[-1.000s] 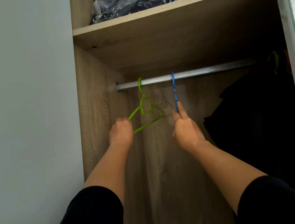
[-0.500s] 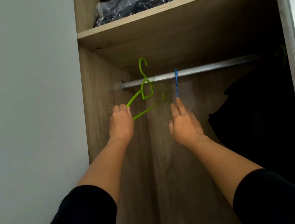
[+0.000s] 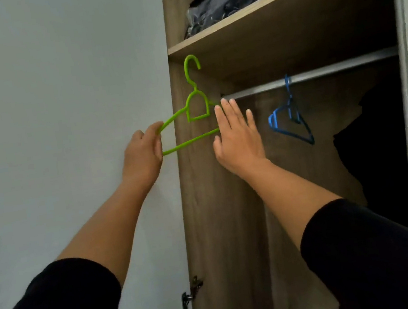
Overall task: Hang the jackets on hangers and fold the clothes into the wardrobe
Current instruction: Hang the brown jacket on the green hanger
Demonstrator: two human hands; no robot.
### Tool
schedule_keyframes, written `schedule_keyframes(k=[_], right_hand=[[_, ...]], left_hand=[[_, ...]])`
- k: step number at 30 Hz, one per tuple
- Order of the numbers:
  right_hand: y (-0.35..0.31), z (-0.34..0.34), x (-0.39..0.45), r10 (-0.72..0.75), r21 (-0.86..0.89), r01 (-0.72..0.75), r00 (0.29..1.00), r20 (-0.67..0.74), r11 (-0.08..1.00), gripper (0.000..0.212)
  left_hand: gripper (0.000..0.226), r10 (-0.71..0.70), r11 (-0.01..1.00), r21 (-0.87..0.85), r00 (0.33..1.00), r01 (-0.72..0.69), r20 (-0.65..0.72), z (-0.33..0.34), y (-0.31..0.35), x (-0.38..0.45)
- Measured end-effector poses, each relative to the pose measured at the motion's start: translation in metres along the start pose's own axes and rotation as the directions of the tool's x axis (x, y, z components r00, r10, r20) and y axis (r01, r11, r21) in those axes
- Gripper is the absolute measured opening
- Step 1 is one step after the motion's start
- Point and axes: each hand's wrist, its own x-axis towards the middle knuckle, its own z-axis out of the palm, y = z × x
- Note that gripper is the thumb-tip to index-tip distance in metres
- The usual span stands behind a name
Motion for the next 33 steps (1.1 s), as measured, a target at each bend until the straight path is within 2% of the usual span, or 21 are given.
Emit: schedule_keyframes(k=[4,7,10,14,17,21,24,27,33], right_hand=[[-0.040,-0.012,-0.007,-0.025,0.141,0.027,1.000,-0.012,0.990,0.063],[-0.065,-0.023,-0.010,0.002,0.206,-0.002,1.000,-0.002,0.979,0.061],[-0.093,-0.037,-0.020,0.030,0.290,-0.039,0.999,0.035,0.956,0.060],[-0.135,-0.059,-0.040,-0.016,0.380,-0.033,0.992,0.125,0.924,0.059],[-0.166,-0.080,-0.063,-0.035,0.430,-0.004,0.996,0.082,0.903,0.050],[-0.213,-0.112,-0.100,-0.052,0.611,-0.002,0.996,0.071,0.791,0.033],[-0.250,-0.138,-0.125,-0.060,0.666,-0.001,0.996,0.068,0.746,0.029],[-0.282,-0.162,-0.147,-0.097,0.736,0.015,0.993,0.069,0.677,0.032],[-0.348,-0.208,-0.176,-0.302,0.902,0.054,0.949,0.087,0.428,0.041]], left_hand=[[0.027,0.099,0.982,0.161,0.995,-0.101,0.020,-0.081,-0.020,-0.019],[0.026,0.141,0.970,0.188,0.988,-0.151,0.067,-0.139,-0.026,-0.034],[0.025,0.131,0.968,0.204,0.988,-0.146,0.083,-0.196,-0.025,-0.051],[0.023,0.114,0.965,0.228,0.991,-0.127,0.071,-0.269,-0.016,-0.073],[0.027,0.087,0.937,0.330,0.992,-0.114,0.097,-0.326,-0.007,-0.092],[0.034,-0.029,0.833,0.551,0.991,-0.048,0.131,-0.399,0.005,-0.126],[0.026,-0.135,0.748,0.663,0.984,0.023,0.118,-0.448,0.017,-0.154],[0.028,-0.234,0.660,0.747,0.967,0.079,0.105,-0.493,0.030,-0.177],[0.027,-0.321,0.547,0.818,0.947,0.179,0.008,-0.579,0.055,-0.202]])
